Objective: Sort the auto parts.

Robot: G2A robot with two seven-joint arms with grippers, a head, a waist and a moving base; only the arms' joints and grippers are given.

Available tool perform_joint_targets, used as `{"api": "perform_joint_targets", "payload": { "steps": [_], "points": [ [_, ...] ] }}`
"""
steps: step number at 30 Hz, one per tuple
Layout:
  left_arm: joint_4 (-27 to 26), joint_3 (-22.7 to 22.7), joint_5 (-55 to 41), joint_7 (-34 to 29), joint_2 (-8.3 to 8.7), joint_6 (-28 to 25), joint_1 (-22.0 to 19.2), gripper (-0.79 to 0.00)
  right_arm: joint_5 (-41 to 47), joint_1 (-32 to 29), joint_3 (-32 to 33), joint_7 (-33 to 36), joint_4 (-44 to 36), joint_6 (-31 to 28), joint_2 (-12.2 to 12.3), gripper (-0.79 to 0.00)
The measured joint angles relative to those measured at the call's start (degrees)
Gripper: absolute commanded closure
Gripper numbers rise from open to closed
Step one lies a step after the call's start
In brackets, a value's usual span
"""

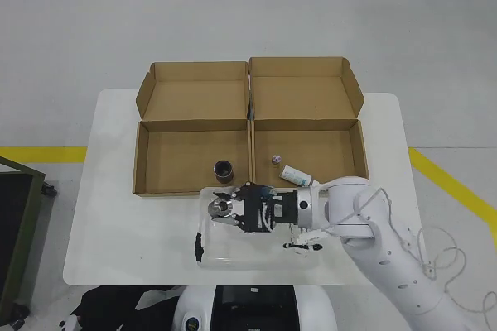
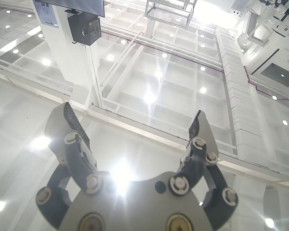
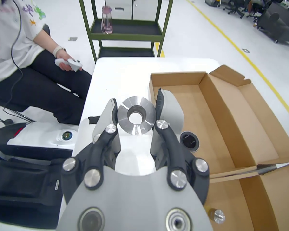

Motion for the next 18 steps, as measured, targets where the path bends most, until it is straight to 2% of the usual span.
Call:
{"api": "perform_joint_targets", "payload": {
  "steps": [7,18],
  "points": [
    [0.0,0.0,0.0,0.0,0.0,0.0,0.0,-0.785,1.17,-0.93,5.34,-9.12,1.57,0.49,0.42,0.0],
    [0.0,0.0,0.0,0.0,0.0,0.0,0.0,-0.785,3.94,-1.81,7.3,-12.96,5.58,-0.3,0.79,0.0]
  ]
}}
